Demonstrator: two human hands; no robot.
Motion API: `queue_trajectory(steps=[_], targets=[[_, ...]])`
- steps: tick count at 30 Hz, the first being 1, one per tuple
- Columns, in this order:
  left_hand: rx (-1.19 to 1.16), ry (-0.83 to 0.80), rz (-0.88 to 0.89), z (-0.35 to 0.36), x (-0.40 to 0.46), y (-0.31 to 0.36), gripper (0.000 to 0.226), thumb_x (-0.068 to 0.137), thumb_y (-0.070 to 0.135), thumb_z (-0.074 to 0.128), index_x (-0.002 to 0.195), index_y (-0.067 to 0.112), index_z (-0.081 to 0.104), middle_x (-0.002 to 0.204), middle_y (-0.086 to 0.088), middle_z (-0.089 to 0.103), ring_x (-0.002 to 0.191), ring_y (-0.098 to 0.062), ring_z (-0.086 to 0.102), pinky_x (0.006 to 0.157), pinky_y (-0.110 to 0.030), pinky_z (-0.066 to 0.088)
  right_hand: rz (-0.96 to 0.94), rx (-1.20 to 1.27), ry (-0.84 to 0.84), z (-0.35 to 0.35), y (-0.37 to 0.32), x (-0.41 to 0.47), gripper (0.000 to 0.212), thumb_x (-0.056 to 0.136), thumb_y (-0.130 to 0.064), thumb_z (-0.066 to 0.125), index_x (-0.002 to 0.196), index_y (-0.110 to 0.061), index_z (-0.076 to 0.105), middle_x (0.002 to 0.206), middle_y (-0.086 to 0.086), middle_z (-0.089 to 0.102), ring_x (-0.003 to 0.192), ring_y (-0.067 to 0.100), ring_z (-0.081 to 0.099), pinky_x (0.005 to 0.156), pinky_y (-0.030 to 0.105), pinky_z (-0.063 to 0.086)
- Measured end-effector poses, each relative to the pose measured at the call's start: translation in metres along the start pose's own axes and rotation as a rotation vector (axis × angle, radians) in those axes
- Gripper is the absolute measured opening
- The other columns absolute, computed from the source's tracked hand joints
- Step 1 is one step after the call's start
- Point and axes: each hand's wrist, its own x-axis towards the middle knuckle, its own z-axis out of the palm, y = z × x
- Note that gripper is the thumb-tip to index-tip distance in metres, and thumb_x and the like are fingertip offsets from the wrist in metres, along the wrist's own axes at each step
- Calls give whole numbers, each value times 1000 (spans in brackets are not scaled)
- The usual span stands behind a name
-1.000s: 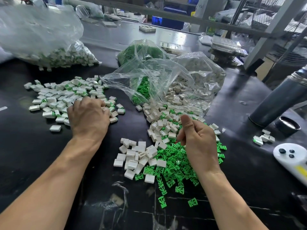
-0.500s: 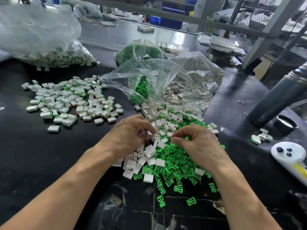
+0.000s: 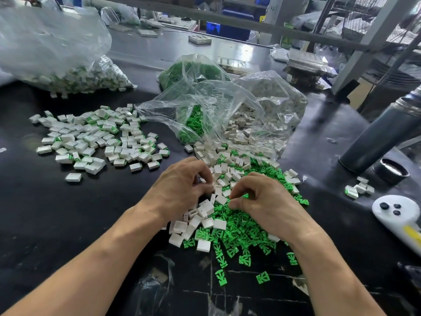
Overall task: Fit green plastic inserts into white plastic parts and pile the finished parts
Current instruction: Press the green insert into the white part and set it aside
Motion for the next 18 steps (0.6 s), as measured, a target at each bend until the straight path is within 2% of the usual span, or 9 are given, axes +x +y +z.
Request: queue_trajectory(steps=[3, 7, 11, 13, 18], targets=[[-157, 35, -32, -1, 0, 4, 16, 86, 33, 81, 86, 38, 66, 81, 18, 67, 73, 3, 62, 65, -14, 45, -53, 137, 90, 2, 1, 0, 12, 90, -37, 78, 87, -35, 67, 88, -23, 66, 78, -1, 62, 66, 14, 48], [-460, 2, -8, -4, -2, 13, 14, 86, 24, 80, 94, 25, 69, 85, 6, 73, 77, -10, 69, 73, -25, 55, -45, 444, 235, 8, -1, 3, 9, 93, -30, 77, 91, -35, 70, 82, -10, 72, 70, 3, 66, 64, 16, 53], [-622, -16, -6, -4, -4, 17, 16, 86, 20, 79, 99, 16, 70, 88, -2, 74, 81, -18, 71, 79, -32, 61, -64, 610, 272, 13, -3, 4, 19, 97, -20, 72, 97, -38, 77, 71, -16, 68, 59, 0, 59, 54, 12, 46], [-671, -7, -17, -3, -4, 17, 16, 87, 18, 80, 100, 14, 71, 87, -3, 74, 78, -15, 69, 78, -31, 60, -80, 640, 260, 13, -5, 4, 24, 98, -12, 69, 100, -34, 79, 71, -15, 69, 58, 0, 59, 55, 13, 47], [-714, -18, -20, -3, -4, 17, 16, 87, 17, 79, 100, 13, 72, 86, -1, 75, 76, -11, 68, 73, -23, 58, -115, 738, 289, 16, -10, 5, 24, 94, -1, 70, 105, -22, 76, 83, 0, 75, 71, 13, 69, 62, 21, 56]])
